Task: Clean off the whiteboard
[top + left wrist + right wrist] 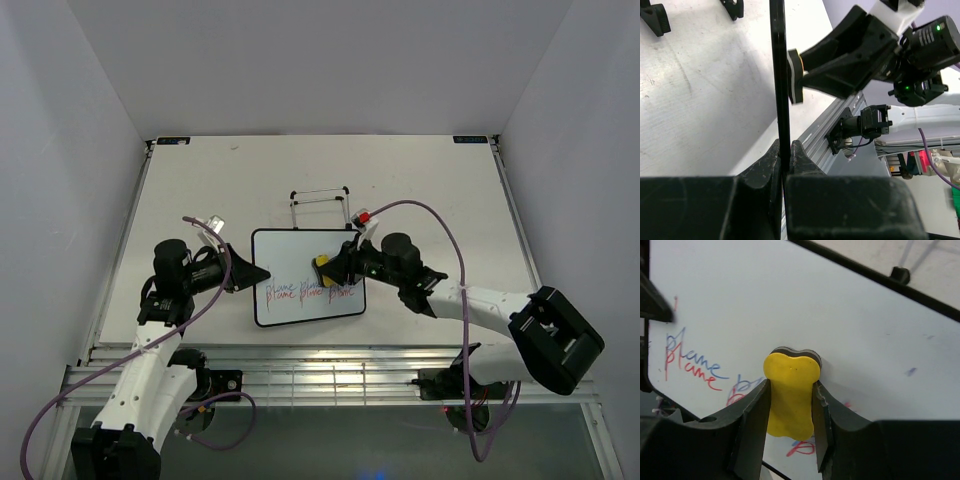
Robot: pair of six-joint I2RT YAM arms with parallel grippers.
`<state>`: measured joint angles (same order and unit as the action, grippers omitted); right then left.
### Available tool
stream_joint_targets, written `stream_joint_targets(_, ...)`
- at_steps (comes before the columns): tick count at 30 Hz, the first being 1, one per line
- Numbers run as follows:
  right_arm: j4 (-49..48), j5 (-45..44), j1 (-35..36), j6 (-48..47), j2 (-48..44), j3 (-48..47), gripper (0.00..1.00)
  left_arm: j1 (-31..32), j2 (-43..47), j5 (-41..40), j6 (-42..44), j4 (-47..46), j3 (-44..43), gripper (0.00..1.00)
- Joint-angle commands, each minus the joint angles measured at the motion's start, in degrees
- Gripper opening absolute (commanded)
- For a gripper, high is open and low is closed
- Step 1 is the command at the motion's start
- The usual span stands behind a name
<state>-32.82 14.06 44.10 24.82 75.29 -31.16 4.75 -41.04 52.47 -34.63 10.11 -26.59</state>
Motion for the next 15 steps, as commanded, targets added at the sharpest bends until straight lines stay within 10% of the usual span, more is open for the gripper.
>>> stream_joint_targets(1,-3.2,-3.6,3.8,-0.9,-0.3,-2.1,0.33,0.5,0.9,5.9,-3.0,-6.9,-0.1,0.0)
stream_joint_targets(15,-4.6,-16.1,-5.9,1.7,-3.5,11.6,0.34,0.5,2.4,8.4,-4.8,-7.4,-0.5,0.0)
